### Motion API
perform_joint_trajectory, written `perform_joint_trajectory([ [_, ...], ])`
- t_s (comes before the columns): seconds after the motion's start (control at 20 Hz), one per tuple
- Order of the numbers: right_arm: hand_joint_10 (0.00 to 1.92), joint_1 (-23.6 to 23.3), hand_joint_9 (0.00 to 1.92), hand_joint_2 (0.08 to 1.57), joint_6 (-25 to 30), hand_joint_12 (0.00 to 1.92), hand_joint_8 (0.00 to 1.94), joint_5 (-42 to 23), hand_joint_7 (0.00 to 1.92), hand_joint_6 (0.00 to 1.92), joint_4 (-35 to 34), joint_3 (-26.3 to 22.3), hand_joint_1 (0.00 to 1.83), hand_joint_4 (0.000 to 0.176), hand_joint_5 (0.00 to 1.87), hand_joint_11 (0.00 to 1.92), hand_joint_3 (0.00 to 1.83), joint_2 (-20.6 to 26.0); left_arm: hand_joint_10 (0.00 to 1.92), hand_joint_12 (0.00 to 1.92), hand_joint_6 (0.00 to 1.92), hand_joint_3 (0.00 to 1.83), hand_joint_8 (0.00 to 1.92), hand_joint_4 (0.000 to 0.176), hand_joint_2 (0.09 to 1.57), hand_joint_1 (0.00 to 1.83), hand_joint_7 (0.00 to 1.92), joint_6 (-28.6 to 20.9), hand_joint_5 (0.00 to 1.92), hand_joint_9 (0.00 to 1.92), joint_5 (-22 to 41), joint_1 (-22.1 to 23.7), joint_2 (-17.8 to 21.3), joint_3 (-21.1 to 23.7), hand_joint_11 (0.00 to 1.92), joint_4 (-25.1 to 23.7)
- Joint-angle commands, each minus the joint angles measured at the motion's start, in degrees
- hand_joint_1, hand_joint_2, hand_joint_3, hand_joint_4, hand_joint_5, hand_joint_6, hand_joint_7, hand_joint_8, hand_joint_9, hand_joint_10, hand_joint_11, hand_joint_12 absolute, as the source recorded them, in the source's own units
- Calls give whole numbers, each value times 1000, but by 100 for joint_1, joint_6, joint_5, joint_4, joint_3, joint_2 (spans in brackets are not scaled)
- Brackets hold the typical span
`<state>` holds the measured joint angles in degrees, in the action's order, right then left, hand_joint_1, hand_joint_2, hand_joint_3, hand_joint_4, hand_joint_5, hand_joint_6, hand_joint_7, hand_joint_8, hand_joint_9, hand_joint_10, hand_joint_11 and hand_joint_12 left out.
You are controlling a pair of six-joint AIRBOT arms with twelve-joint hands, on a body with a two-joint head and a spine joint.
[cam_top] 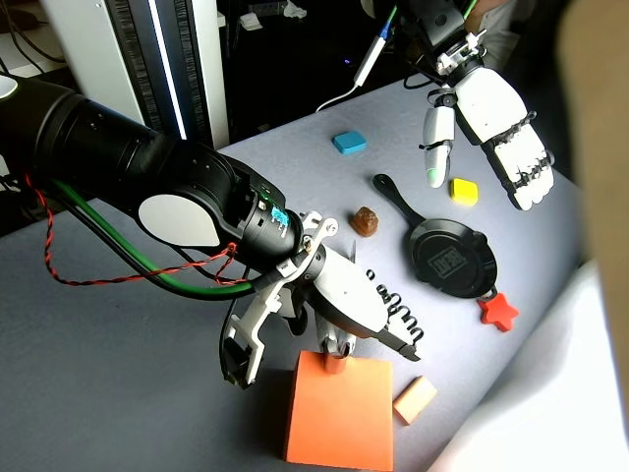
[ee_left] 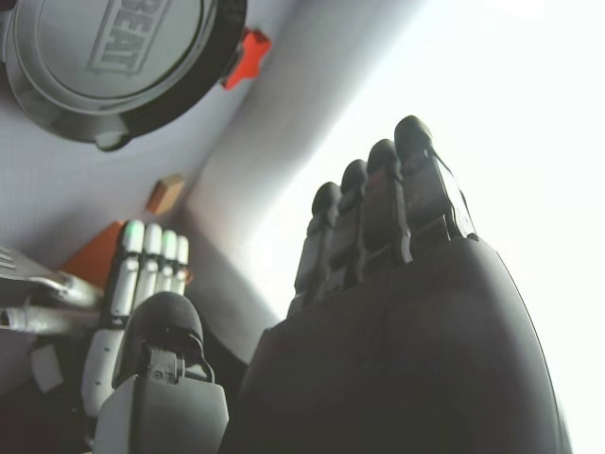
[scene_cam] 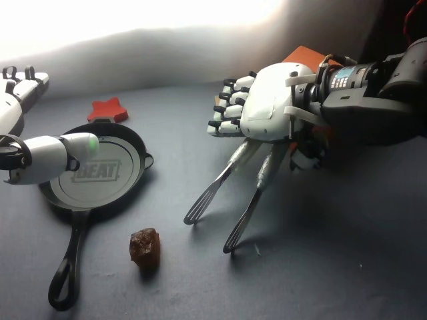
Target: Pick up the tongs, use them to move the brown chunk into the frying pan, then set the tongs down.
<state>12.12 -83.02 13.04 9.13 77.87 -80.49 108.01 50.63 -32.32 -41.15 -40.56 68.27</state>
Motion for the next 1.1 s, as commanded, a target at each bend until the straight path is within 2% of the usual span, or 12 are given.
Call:
perform_joint_trajectory([
  [0.0, 31, -33, 179, 921, -89, 658, 17, -551, 198, 33, 57, 8, 1061, 0, 173, 0, 3, 17, 1, 233, 2, 1, 0, 0, 1176, 0, 37, 7, 26, 32, 563, 70, 79, 12, 0, -291],
  [0.15, 80, -49, 335, 947, -167, 1139, 50, -569, 389, 74, 57, 9, 1018, 0, 350, 0, 11, 17, 7, 198, 1, 0, 4, 0, 1174, 0, 35, 28, 26, 28, 563, 81, 78, 44, 0, -278],
  [0.3, 119, -74, 498, 991, -166, 1375, 46, -571, 550, 84, 57, 7, 1070, 0, 478, 0, 23, 17, 1, 212, 0, 1, 0, 0, 1173, 0, 38, 95, 26, 31, 565, 73, 78, 135, 0, -244],
  [0.4, 154, -84, 602, 1034, -139, 1459, 66, -570, 650, 111, 57, 6, 1088, 0, 568, 47, 38, 11, 4, 191, 4, 0, 3, 0, 1173, 0, 38, 95, 22, 31, 548, 73, 78, 198, 0, -131],
  [0.55, 172, -141, 840, 1085, -94, 1369, 38, -570, 899, 98, 57, 5, 1109, 0, 796, 364, 28, 2, 2, 198, 3, 1, 1, 0, 1178, 9, 45, 230, 29, 37, 574, 122, 78, 213, 0, -131],
  [0.65, 167, -214, 912, 1132, -39, 1411, 19, -555, 971, 80, 56, 0, 1137, 0, 905, 405, 28, 4, 0, 158, 0, 1, 0, 0, 1181, 0, 30, 252, 17, 24, 660, 120, 78, 212, 0, -131],
  [0.7, 200, -255, 963, 1156, 16, 1448, 21, -533, 1034, 938, 56, -4, 1127, 0, 864, 475, 33, 6, 5, 155, 6, 0, 6, 0, 1178, 0, 42, 252, 31, 35, 684, 113, 78, 209, 0, -131],
  [0.75, 239, -298, 1008, 1181, 88, 1509, 30, -495, 1083, 1146, 56, -11, 1118, 0, 836, 497, 16, 10, 5, 154, 7, 0, 7, 0, 1177, 0, 46, 252, 33, 36, 694, 108, 78, 208, 0, -132],
  [0.85, 410, -382, 1019, 1176, 227, 1553, 19, -415, 1179, 1150, 55, -57, 1122, 0, 863, 558, 3, 45, 3, 153, 7, 0, 2, 0, 1179, 2, 35, 252, 35, 30, 695, 108, 78, 222, 0, -135],
  [0.9, 474, -418, 1040, 1118, 272, 1565, 664, -367, 1084, 1055, 55, -117, 1200, 0, 948, 605, 5, 81, 2, 154, 6, 0, 3, 0, 1179, 0, 37, 252, 33, 31, 696, 108, 78, 233, 0, -150],
  [0.95, 548, -453, 1011, 1123, 315, 1585, 861, -351, 1027, 1079, 55, -191, 1209, 16, 941, 600, 0, 131, 1, 153, 6, 1, 2, 0, 1181, 0, 36, 252, 34, 28, 697, 110, 78, 237, 0, -160],
  [1.05, 627, -552, 962, 1134, 438, 1598, 944, -325, 986, 1113, 53, -407, 1207, 22, 929, 577, 0, 278, 0, 149, 1, 1, 0, 0, 1182, 0, 25, 252, 14, 17, 735, 110, 79, 239, 0, -171],
])
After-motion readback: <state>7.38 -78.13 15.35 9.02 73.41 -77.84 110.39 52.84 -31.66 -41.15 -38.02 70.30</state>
